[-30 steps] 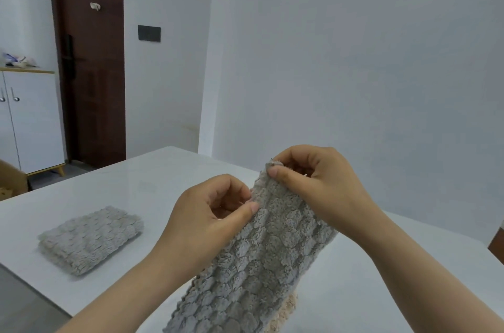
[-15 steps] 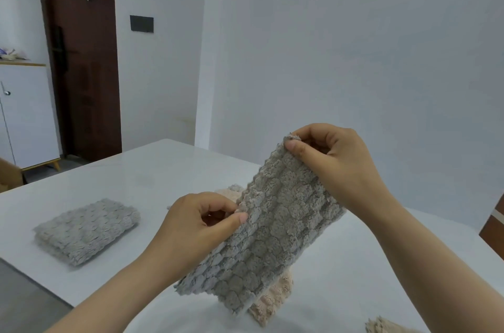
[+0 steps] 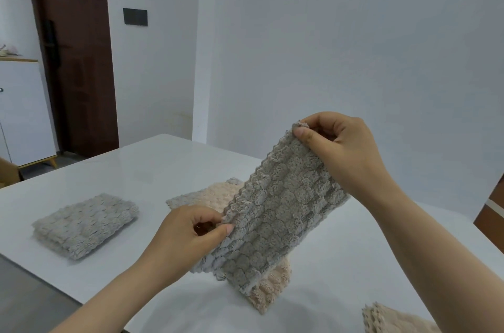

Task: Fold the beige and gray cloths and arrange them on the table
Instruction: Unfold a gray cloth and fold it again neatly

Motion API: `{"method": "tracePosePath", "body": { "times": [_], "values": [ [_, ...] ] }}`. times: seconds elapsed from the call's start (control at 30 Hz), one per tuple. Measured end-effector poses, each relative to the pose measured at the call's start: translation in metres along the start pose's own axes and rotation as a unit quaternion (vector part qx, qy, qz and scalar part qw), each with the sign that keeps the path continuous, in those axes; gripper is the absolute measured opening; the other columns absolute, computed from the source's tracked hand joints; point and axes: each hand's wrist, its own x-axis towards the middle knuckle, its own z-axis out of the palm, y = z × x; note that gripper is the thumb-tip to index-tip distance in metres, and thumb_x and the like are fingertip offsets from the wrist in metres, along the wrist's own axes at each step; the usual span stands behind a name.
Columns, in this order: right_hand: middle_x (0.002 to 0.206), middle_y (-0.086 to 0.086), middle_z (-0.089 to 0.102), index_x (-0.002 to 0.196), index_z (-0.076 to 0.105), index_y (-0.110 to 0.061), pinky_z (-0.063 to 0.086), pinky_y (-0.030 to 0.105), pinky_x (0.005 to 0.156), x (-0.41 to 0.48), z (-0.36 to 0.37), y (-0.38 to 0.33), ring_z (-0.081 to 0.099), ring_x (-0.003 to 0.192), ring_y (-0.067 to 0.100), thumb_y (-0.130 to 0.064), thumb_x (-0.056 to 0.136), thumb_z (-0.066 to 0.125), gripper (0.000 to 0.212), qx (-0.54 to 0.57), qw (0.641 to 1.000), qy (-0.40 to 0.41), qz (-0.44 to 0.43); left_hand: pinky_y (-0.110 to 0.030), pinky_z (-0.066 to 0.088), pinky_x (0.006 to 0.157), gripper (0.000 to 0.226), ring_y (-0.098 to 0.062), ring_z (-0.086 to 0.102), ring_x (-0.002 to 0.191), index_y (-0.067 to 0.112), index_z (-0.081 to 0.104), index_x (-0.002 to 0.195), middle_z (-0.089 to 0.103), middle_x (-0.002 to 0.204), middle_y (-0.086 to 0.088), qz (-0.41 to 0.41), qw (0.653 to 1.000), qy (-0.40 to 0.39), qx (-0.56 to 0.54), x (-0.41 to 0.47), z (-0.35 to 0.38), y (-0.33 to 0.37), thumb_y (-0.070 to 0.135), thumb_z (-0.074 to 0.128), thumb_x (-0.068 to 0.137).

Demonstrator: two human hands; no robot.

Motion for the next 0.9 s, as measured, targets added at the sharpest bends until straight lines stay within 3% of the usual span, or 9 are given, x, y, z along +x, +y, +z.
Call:
{"method": "tracePosePath", "body": {
  "times": [0.2, 0.4, 0.53, 0.7, 0.8, 0.9],
  "values": [
    [0.069, 0.000, 0.066, 0.079, 0.072, -0.019, 0.040, 0.012, 0.056, 0.000, -0.004, 0.006, 0.052, 0.062, 0.006, -0.022, 0.087, 0.069, 0.009, 0.005, 1.000, 0.025, 0.011, -0.014, 0.030, 0.049, 0.030, -0.003, 0.039, 0.047, 0.012, 0.062, 0.058, 0.046, 0.049, 0.007, -0.021, 1.000, 0.000, 0.024, -0.001, -0.003, -0.019, 0.029, 0.071, 0.082],
    [0.064, -0.011, 0.062, 0.076, 0.070, -0.021, 0.039, 0.004, 0.055, 0.000, -0.009, 0.014, 0.051, 0.057, -0.004, -0.021, 0.088, 0.068, 0.012, 0.000, 0.999, 0.043, 0.018, -0.013, 0.035, 0.050, 0.020, -0.002, 0.045, 0.049, 0.016, 0.071, 0.065, 0.063, 0.063, -0.007, -0.053, 0.998, 0.014, 0.021, -0.003, -0.010, -0.030, 0.029, 0.073, 0.080],
    [0.059, -0.015, 0.061, 0.073, 0.068, -0.023, 0.038, 0.004, 0.054, -0.002, -0.010, 0.020, 0.052, 0.055, -0.005, -0.020, 0.087, 0.068, 0.015, -0.006, 0.998, 0.052, 0.023, -0.016, 0.039, 0.054, 0.015, -0.008, 0.053, 0.051, 0.019, 0.074, 0.067, 0.068, 0.066, -0.004, -0.074, 0.997, 0.033, 0.018, -0.005, -0.015, -0.034, 0.026, 0.074, 0.080],
    [0.065, -0.012, 0.064, 0.073, 0.068, -0.025, 0.040, 0.004, 0.055, -0.007, -0.013, 0.030, 0.053, 0.056, -0.006, -0.020, 0.088, 0.068, 0.015, -0.010, 0.997, 0.067, 0.039, -0.029, 0.048, 0.065, 0.018, -0.012, 0.066, 0.066, 0.035, 0.074, 0.067, 0.073, 0.069, 0.006, -0.111, 0.991, 0.071, -0.027, -0.002, -0.023, -0.040, 0.021, 0.075, 0.078],
    [0.070, -0.008, 0.067, 0.075, 0.069, -0.023, 0.042, 0.005, 0.056, -0.011, -0.013, 0.038, 0.055, 0.059, -0.005, -0.020, 0.088, 0.067, 0.014, -0.005, 0.995, 0.079, 0.057, -0.039, 0.055, 0.080, 0.020, -0.022, 0.069, 0.077, 0.033, 0.075, 0.072, 0.075, 0.074, 0.003, -0.119, 0.986, 0.095, -0.070, 0.001, -0.027, -0.043, 0.016, 0.073, 0.081],
    [0.074, 0.000, 0.070, 0.080, 0.071, -0.017, 0.044, 0.009, 0.058, -0.017, -0.013, 0.048, 0.058, 0.064, 0.003, -0.021, 0.089, 0.067, 0.011, 0.004, 0.993, 0.083, 0.085, -0.039, 0.057, 0.082, 0.019, -0.023, 0.070, 0.081, 0.025, 0.076, 0.077, 0.076, 0.078, 0.000, -0.118, 0.981, 0.114, -0.108, 0.006, -0.031, -0.048, 0.009, 0.069, 0.083]
  ]
}}
